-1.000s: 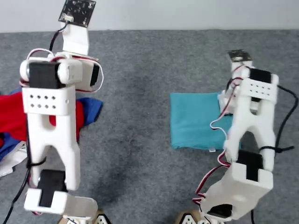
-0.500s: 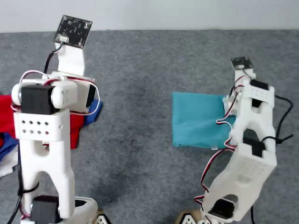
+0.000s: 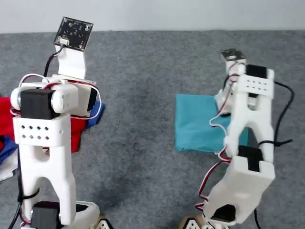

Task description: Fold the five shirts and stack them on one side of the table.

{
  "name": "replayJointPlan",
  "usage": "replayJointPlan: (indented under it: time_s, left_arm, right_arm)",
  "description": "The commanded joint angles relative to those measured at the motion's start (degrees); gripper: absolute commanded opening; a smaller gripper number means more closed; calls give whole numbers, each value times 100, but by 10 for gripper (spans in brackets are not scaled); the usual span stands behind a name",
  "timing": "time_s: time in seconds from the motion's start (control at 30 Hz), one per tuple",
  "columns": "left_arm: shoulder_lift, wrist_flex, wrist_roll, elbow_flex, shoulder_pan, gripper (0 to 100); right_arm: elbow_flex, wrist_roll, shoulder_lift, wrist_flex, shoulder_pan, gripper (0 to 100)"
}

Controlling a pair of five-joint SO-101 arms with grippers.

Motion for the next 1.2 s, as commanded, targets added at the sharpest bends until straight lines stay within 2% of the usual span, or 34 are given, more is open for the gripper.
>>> replayJointPlan:
  time_s: [0.0, 0.2, 0.4, 0.5, 0.83, 1.03, 1.1, 1.17]
  left_arm:
    - [-211, 105, -62, -13, -18, 13]
    - [-220, 105, -62, -13, -18, 13]
    - [-220, 114, -62, -13, -18, 13]
    - [-220, 114, -62, -13, -18, 13]
    - [-220, 114, -62, -13, -18, 13]
    - [-220, 114, -62, -13, -18, 13]
    - [-220, 114, -62, -13, -18, 13]
    - [-220, 105, -62, -13, -18, 13]
  right_arm:
    - [-273, -70, -382, 699, -391, 9]
    - [440, -79, -382, 927, -813, 9]
    - [2347, -53, -330, -778, -620, 9]
    - [2804, -18, -110, -1174, -435, 9]
    - [1846, -18, -954, -418, -242, 9]
    - [1380, -35, -1103, -963, 514, 13]
    - [1371, -53, -971, -1138, 646, 52]
    - [1371, -70, -778, -1174, 664, 139]
